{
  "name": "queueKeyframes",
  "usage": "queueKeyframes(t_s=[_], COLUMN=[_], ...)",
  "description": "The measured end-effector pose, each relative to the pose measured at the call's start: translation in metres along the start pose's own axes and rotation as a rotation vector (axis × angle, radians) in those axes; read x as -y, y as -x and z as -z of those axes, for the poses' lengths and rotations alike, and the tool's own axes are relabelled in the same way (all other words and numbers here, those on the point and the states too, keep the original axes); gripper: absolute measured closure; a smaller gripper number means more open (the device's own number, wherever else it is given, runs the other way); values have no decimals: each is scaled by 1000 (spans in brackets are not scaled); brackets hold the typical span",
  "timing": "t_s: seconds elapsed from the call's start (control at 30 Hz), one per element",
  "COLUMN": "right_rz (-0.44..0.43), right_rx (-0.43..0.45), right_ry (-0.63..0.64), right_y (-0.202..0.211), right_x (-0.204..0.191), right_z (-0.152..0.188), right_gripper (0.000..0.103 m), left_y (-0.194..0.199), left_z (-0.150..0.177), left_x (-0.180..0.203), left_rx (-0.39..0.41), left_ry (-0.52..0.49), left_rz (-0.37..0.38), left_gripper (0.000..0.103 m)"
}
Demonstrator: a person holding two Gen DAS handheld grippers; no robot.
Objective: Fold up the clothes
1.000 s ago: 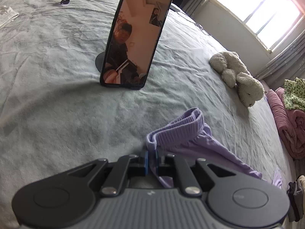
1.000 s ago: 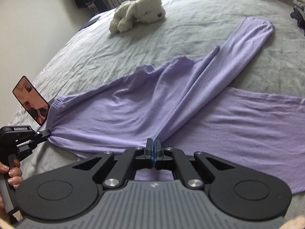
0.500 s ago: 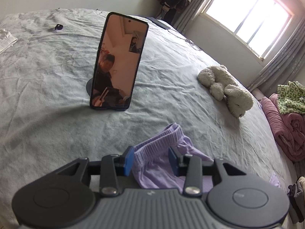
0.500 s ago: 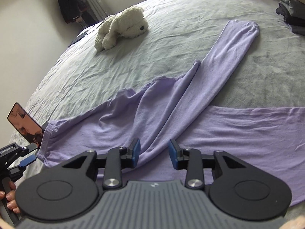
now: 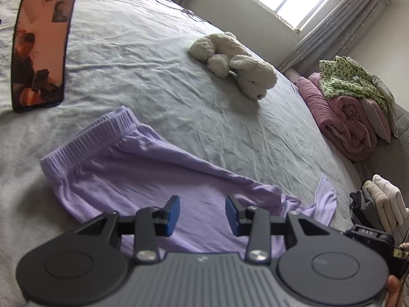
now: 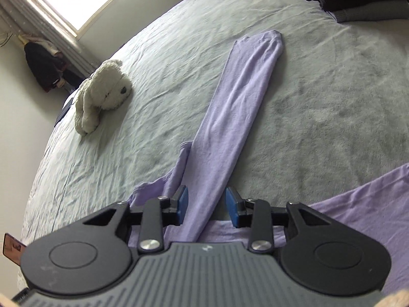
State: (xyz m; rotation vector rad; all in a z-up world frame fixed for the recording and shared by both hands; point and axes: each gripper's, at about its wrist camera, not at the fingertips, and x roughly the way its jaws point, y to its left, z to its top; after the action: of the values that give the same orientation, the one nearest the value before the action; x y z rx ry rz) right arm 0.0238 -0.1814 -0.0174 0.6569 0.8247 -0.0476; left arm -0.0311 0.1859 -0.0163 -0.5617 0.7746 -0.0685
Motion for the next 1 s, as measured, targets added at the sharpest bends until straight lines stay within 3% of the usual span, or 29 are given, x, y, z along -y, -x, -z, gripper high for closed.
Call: queueKeyframes(t_s=[0.17,0.5,0.83,0.97,1.0], right_rz=[-23,-205,-251,-229,-238], right_rx=[12,93,161,176,186], right_ry=[-71,-338,-256,-224,-225], right_y=[-11,-28,-37,-36,-33], right_x=[15,62,66,61,61], right_z=[-12,-30,-38,-39,-41], right_gripper=[66,66,67,86,86], left_y=[-23,-61,-69,-74,-74], left_z=[8,35,59,71,75], left_x=[23,73,104,112,114], left_rx=[-62,-166,-240,-242,-231], left_ry=[-33,-145,-285,-357,-382], left_rz=[59,239,403,372,357], left_gripper=[63,63,63,63,63])
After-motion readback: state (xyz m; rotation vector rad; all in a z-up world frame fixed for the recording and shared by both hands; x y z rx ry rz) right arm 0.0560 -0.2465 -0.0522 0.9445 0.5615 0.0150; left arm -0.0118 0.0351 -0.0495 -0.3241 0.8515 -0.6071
